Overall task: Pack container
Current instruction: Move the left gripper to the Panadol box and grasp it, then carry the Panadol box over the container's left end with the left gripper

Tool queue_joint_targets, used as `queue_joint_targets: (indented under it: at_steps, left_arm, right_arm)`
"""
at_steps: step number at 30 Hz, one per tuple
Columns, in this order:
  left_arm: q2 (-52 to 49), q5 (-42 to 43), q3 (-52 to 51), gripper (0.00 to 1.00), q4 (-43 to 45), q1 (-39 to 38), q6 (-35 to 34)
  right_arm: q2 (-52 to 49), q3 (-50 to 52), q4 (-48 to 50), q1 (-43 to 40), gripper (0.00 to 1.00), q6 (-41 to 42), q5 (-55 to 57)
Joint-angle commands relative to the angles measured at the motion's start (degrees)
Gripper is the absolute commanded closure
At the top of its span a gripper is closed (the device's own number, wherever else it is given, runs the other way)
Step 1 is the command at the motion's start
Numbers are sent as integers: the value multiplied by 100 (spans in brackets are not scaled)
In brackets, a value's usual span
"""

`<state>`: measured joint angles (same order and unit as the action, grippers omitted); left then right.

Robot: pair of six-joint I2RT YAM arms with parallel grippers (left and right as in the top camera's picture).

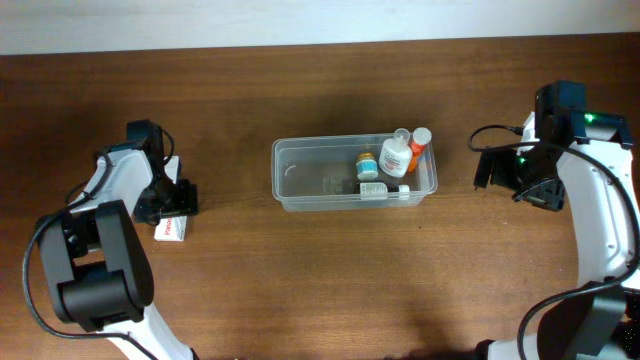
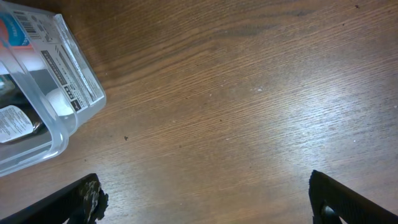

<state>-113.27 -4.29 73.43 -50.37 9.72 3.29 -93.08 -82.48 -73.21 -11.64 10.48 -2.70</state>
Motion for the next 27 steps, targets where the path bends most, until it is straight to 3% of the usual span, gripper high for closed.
queue_joint_targets:
  at_steps: [1,11,17,23,27]
  left_arm:
    - [-142,2,-52,40,-48,2,24]
    - [-103,4,81,57,-173,2,-162]
    - [404,393,765,59,-439,-140,-393]
    - [1259,717,1364,64,-474,-772,-315]
    - [1703,706,1635,69,-433,-1497,374]
  right_arm:
    - [13,9,-2,37,1,-15,-37]
    - [13,9,-2,37,2,-13,-37]
    - [13,9,-4,37,1,-15,-35]
    - [13,9,-4,37,1,-13,-37]
    - [31,9,-20,37,1,-11,-39]
